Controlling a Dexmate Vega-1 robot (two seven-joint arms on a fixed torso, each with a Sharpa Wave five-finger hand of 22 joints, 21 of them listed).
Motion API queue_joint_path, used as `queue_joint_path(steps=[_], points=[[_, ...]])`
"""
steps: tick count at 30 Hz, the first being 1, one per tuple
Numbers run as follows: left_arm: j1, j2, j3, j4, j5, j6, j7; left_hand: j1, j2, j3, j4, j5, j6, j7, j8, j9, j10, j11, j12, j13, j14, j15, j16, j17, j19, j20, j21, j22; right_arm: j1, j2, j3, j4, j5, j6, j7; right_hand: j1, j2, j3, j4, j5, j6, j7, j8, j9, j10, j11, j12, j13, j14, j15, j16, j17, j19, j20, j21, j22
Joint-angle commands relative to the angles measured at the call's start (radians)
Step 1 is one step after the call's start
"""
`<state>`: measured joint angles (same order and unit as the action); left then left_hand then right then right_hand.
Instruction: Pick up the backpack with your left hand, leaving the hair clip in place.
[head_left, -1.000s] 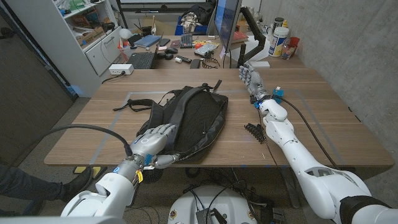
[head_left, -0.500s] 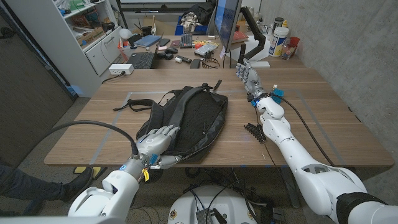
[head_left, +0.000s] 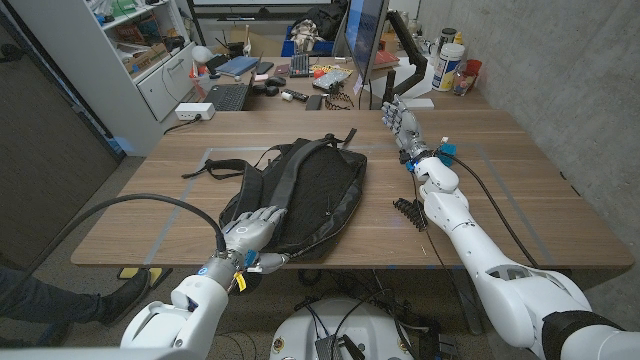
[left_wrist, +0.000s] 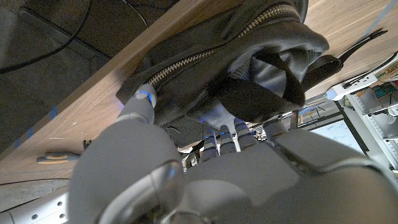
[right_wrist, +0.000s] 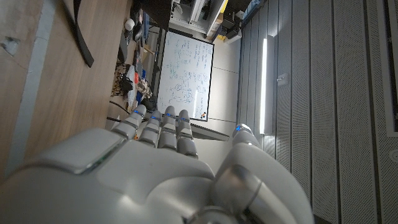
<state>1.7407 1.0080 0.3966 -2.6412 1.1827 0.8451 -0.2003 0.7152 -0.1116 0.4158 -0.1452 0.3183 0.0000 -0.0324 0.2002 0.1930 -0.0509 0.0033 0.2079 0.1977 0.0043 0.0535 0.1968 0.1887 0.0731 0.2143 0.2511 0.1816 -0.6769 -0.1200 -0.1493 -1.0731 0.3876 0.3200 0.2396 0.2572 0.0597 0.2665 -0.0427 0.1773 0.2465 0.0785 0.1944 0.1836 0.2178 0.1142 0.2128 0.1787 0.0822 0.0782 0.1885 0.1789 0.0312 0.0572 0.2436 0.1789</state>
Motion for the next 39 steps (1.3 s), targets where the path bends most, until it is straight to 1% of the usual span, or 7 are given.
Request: queue_joint_path(steps=[1,10,18,23,26,28,39], points=[[-0.143,0.047,0.186,0.027,0.058,0.138,-0.043,0.008,-0.009,-0.005,0.003,0.006,0.008,-0.003,0.009,0.002,0.001,-0.003,0.008,0.004,0.004,0.009,0.003,0.002,0.004,0.002,-0.001,0.001,-0.001,-0.006,0.005,0.007,0.006,-0.013,0.001,-0.005,-0.004,-0.002,-0.002,0.008,0.0,-0.004,-0.004,0.004,0.0,-0.006,-0.004,0.005,0.005,0.004,-0.001,0.004,0.005,0.007,-0.003,0.005],[-0.255,0.037,0.32,0.071,0.098,0.224,-0.073,0.009,-0.009,-0.007,0.005,0.007,0.008,-0.002,0.008,0.002,-0.001,-0.002,0.007,0.005,0.01,0.012,0.005,0.003,0.007,0.002,-0.003,0.002,-0.002,-0.009,0.012,0.031,0.012,-0.009,0.006,-0.006,-0.004,-0.003,-0.002,0.007,-0.001,-0.005,-0.004,0.004,0.0,-0.007,-0.004,0.005,0.006,0.004,-0.001,0.005,0.005,0.008,-0.005,0.005],[-0.365,-0.033,0.441,0.164,0.18,0.299,-0.119,0.012,-0.009,-0.012,0.009,0.009,0.013,-0.017,0.008,0.002,0.014,-0.019,0.013,0.005,0.046,0.018,0.017,0.003,0.049,0.0,0.008,0.006,-0.007,-0.014,0.021,0.049,0.02,-0.01,0.01,-0.006,-0.004,-0.003,-0.003,0.007,-0.001,-0.005,-0.003,0.004,0.0,-0.008,-0.003,0.005,0.005,0.004,-0.001,0.005,0.006,0.012,-0.007,0.005],[-0.4,-0.057,0.444,0.178,0.103,0.336,-0.143,0.07,-0.007,-0.018,-0.001,-0.004,0.005,-0.064,0.005,0.003,0.016,-0.02,0.013,0.007,0.116,0.023,0.022,0.0,0.281,-0.001,0.075,0.01,-0.015,-0.02,0.028,0.045,0.022,-0.014,0.004,-0.006,-0.003,-0.003,-0.003,0.008,-0.001,-0.006,-0.003,0.004,0.0,-0.008,-0.003,0.005,0.006,0.005,-0.001,0.005,0.006,0.014,-0.008,0.005],[-0.398,-0.062,0.423,0.179,0.027,0.328,-0.103,0.103,0.001,-0.013,-0.007,-0.009,0.029,-0.065,0.014,0.004,0.028,-0.021,0.016,0.007,0.143,0.018,0.025,0.0,0.365,-0.003,0.098,0.008,-0.021,-0.023,0.033,0.04,0.025,-0.015,0.001,-0.006,-0.003,-0.003,-0.003,0.008,-0.002,-0.006,-0.003,0.004,0.0,-0.009,-0.003,0.005,0.006,0.005,-0.001,0.005,0.007,0.014,-0.008,0.005],[-0.393,-0.066,0.406,0.179,-0.021,0.318,-0.08,0.158,0.011,-0.006,-0.011,-0.026,0.055,-0.067,0.02,0.006,0.051,-0.023,0.022,0.009,0.189,0.006,0.028,0.002,0.49,-0.005,0.13,0.003,-0.024,-0.025,0.035,0.035,0.025,-0.016,-0.001,-0.007,-0.003,-0.004,-0.003,0.008,-0.001,-0.006,-0.003,0.004,0.0,-0.008,-0.003,0.005,0.007,0.006,0.0,0.005,0.008,0.014,-0.009,0.005],[-0.346,-0.096,0.335,0.196,-0.155,0.252,0.055,0.367,0.096,0.052,-0.017,-0.12,0.236,-0.078,0.064,0.015,0.27,-0.065,0.094,0.029,0.37,-0.038,0.068,0.02,0.779,-0.008,0.173,-0.009,-0.04,-0.033,0.042,0.009,0.029,-0.023,-0.008,-0.007,-0.002,-0.004,-0.003,0.008,-0.001,-0.008,-0.002,0.004,0.001,-0.008,-0.003,0.006,0.008,0.009,0.0,0.005,0.007,0.016,-0.011,0.005]])
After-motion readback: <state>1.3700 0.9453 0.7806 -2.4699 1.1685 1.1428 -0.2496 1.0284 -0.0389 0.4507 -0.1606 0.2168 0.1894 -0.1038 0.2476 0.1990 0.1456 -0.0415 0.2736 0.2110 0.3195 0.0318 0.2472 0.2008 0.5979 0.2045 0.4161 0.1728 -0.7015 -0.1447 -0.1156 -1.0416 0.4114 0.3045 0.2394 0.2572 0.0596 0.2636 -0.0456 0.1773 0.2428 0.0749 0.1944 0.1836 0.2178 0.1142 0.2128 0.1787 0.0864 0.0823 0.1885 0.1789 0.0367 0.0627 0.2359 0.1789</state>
